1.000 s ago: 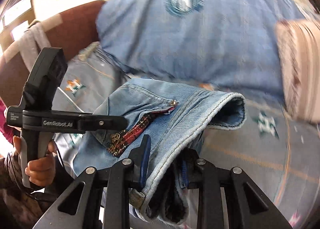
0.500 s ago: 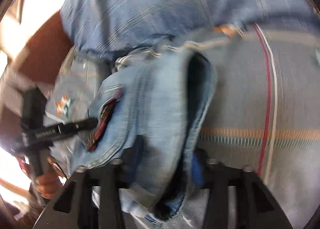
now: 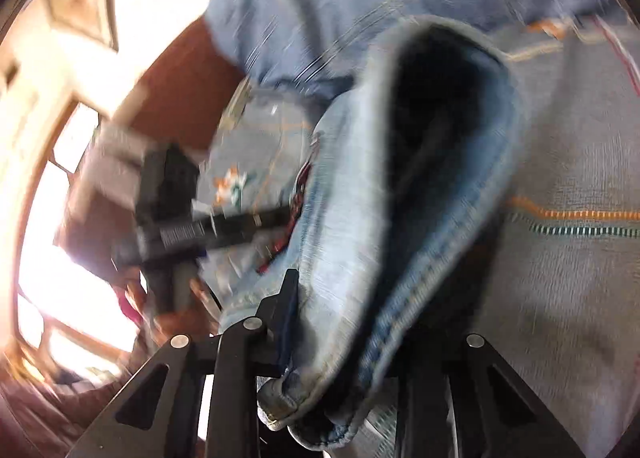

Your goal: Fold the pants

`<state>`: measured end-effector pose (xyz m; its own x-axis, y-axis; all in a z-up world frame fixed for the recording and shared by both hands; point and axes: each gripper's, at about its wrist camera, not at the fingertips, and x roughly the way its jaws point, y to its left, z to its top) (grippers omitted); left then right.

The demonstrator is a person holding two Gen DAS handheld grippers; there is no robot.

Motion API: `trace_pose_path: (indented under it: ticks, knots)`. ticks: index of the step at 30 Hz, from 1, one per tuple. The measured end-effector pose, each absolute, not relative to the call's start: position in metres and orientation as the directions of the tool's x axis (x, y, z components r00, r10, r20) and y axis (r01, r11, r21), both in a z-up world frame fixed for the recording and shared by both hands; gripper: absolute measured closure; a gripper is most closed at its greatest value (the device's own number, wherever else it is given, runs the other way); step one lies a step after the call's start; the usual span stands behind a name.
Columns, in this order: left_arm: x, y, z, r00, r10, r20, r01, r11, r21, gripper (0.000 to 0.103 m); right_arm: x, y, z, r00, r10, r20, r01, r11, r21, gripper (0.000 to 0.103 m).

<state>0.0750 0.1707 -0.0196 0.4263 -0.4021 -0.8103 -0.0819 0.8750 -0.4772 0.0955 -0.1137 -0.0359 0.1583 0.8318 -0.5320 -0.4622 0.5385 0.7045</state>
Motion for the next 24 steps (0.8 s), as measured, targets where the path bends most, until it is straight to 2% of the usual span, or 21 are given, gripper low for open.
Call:
trace_pose_path:
  ticks: [5,10,12,15,19,20,22,24]
  knots:
    - [0.06,0.165,0.026,0.498,-0.401,-0.769,-0.044,0.874,-0.484,0.05,0.08,-0.117,-0.005,0.176,0.804,-0.568,-0.498,0.571,0.653,0.077]
    - [0.055,0.156,0.096,0.648,-0.362,-0.67,0.021,0.888,-0.458,0.05,0.072,-0.13,0.067,0.281,0.824,-0.493,-0.596,0.552,0.583,0.077]
    - [0.071,0.15,0.111,0.696,-0.309,-0.648,0.028,0.914,-0.405,0.045,0.077,-0.132,0.091,0.32,0.827,-0.463,-0.644,0.548,0.534,0.076]
    - [0.115,0.142,0.091,0.671,-0.254,-0.697,-0.014,0.935,-0.354,0.042,0.11,-0.131,0.091,0.343,0.803,-0.487,-0.618,0.583,0.527,0.075]
    - [0.163,0.132,0.02,0.558,-0.207,-0.804,-0.094,0.946,-0.309,0.042,0.165,-0.13,0.043,0.322,0.75,-0.578,-0.533,0.648,0.544,0.075]
    - [0.175,0.131,-0.01,0.502,-0.192,-0.843,-0.13,0.947,-0.293,0.043,0.175,-0.132,0.027,0.31,0.739,-0.598,-0.501,0.662,0.558,0.075]
    - [0.182,0.129,-0.048,0.423,-0.175,-0.889,-0.154,0.953,-0.261,0.05,0.193,-0.136,-0.007,0.296,0.693,-0.657,-0.439,0.71,0.551,0.075]
    - [0.176,0.132,-0.057,0.456,-0.164,-0.875,-0.158,0.952,-0.261,0.039,0.205,-0.144,-0.04,0.298,0.63,-0.717,-0.38,0.767,0.517,0.063]
